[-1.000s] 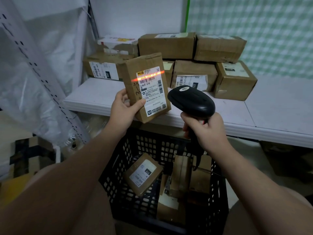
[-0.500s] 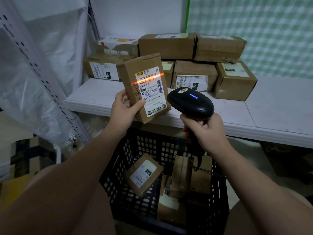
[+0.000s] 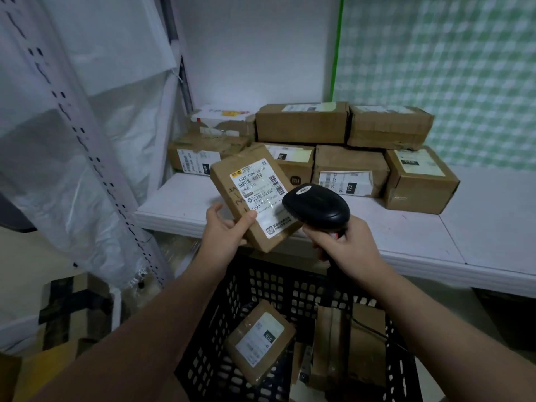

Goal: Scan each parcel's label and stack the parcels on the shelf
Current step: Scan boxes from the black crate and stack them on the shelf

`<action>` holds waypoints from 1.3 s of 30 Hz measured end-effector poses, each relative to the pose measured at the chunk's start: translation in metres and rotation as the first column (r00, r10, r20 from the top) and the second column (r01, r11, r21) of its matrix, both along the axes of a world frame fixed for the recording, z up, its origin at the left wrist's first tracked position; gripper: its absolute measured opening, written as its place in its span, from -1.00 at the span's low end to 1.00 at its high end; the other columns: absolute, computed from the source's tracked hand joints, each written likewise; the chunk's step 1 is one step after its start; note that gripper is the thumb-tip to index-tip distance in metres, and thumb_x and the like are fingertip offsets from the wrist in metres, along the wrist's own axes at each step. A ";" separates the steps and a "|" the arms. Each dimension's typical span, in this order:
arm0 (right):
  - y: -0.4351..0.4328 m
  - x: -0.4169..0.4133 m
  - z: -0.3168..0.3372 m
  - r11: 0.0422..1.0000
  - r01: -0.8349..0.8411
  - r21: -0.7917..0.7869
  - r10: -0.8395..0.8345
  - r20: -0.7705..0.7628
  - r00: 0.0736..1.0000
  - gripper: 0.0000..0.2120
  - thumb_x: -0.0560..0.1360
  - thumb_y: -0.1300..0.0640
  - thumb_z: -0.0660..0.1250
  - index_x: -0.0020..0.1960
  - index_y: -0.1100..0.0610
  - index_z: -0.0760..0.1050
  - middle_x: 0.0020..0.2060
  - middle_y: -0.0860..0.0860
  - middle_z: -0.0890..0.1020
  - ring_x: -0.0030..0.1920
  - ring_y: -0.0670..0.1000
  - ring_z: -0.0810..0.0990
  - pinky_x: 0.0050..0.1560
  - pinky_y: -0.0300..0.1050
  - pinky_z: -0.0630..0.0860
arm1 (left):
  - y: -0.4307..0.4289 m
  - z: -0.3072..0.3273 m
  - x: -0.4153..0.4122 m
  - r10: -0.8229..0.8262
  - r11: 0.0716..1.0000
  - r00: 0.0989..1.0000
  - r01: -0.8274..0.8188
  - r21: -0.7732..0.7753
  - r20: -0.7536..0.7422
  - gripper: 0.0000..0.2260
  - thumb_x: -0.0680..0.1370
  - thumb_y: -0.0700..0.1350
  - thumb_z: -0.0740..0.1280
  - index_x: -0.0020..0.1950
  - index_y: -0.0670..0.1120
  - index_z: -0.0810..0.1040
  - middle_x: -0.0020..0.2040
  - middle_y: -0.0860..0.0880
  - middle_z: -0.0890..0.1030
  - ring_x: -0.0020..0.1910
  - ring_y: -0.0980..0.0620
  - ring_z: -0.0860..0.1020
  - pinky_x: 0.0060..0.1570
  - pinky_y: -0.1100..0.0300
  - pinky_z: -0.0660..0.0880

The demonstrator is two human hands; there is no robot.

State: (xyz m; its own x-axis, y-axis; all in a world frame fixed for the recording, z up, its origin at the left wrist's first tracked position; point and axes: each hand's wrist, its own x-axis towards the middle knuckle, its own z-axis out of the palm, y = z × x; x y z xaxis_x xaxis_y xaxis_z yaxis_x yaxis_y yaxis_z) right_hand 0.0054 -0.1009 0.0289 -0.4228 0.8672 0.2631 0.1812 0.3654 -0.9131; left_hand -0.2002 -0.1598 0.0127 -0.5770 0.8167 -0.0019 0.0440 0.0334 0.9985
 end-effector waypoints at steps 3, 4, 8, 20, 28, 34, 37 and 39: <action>0.016 -0.025 0.024 1.000 -0.016 -0.010 0.016 -0.012 1.000 -0.83 0.46 0.12 0.46 -0.09 0.22 0.57 -0.35 0.17 0.64 -0.43 -0.07 0.59 -0.40 -0.22 0.52 | 0.017 0.017 -0.025 0.056 0.998 0.996 -0.058 0.025 0.074 -0.27 0.54 -0.08 0.38 0.54 0.01 -0.03 0.09 -0.10 0.63 -0.08 0.05 0.65 -0.25 0.29 0.58; 0.023 -0.035 0.032 1.000 -0.020 -0.013 0.020 -0.014 1.000 -0.83 0.46 0.12 0.46 -0.09 0.22 0.57 -0.34 0.17 0.64 -0.46 -0.07 0.59 -0.41 -0.23 0.51 | 0.026 0.025 -0.036 0.079 0.995 0.989 -0.085 0.042 0.126 -0.25 0.54 -0.09 0.38 0.54 0.04 -0.07 0.19 -0.13 0.60 -0.03 0.00 0.65 -0.26 0.26 0.60; 0.058 -0.074 0.053 0.999 -0.003 -0.048 0.002 -0.020 1.000 -0.74 0.47 0.07 0.44 -0.07 0.29 0.55 -0.34 0.21 0.63 -0.48 -0.01 0.58 -0.40 -0.18 0.53 | 0.081 0.055 -0.079 0.175 0.974 0.955 -0.204 0.102 0.240 -0.17 0.50 -0.12 0.40 0.54 0.04 -0.13 0.34 -0.07 0.48 0.00 -0.04 0.65 -0.17 0.09 0.64; 0.138 -0.141 0.052 0.966 0.023 -0.257 -0.050 -0.097 0.994 -0.77 0.50 0.09 0.42 -0.02 0.27 0.56 -0.40 0.16 0.60 -0.50 0.09 0.53 -0.43 -0.09 0.50 | 0.182 0.059 -0.142 0.368 0.913 0.930 -0.362 -0.187 -0.005 -0.03 0.46 0.21 0.39 0.56 -0.10 -0.21 0.44 -0.13 0.25 0.27 -0.14 0.45 0.27 -0.04 0.40; 0.150 -0.156 0.057 0.922 0.002 -0.386 -0.073 -0.168 0.983 -0.71 0.47 0.11 0.44 0.06 0.31 0.56 -0.27 0.18 0.62 -0.33 0.08 0.58 -0.33 -0.08 0.57 | 0.175 0.050 -0.171 -0.022 0.928 0.418 -0.330 -0.174 -0.908 -0.07 0.33 0.47 0.26 0.56 0.15 -0.06 0.57 -0.18 -0.09 0.53 -0.22 -0.12 0.44 -0.21 -0.13; 0.156 -0.202 0.075 0.850 -0.121 -0.513 -0.004 -0.236 0.972 -0.74 0.50 0.12 0.38 0.18 0.09 0.52 -0.11 0.03 0.63 -0.11 0.00 0.61 -0.19 -0.11 0.50 | 0.175 0.061 -0.205 0.283 0.905 0.784 -0.409 -0.117 -0.553 -0.23 0.56 0.28 0.14 0.57 -0.16 -0.01 0.54 -0.23 0.13 0.51 -0.23 0.08 0.48 -0.09 0.05; 0.152 -0.217 0.073 0.812 -0.160 -0.561 0.023 -0.244 0.969 -0.62 0.49 0.12 0.40 0.29 0.11 0.45 -0.04 0.10 0.63 -0.07 0.08 0.62 -0.07 -0.01 0.58 | 0.170 0.063 -0.206 0.268 0.938 0.844 -0.338 -0.073 -0.464 -0.34 0.56 0.22 0.23 0.50 -0.17 0.21 0.44 -0.17 0.33 0.40 -0.16 0.31 0.36 0.00 0.26; 0.150 -0.213 0.069 0.836 -0.146 -0.528 0.003 -0.261 0.965 -0.61 0.49 0.11 0.40 0.29 0.11 0.45 -0.07 0.06 0.62 -0.07 0.06 0.60 -0.04 -0.02 0.54 | 0.165 0.065 -0.195 0.317 0.942 0.850 -0.335 0.034 -0.421 -0.42 0.55 0.15 0.29 0.45 -0.15 0.27 0.39 -0.13 0.34 0.34 -0.09 0.37 0.32 0.08 0.31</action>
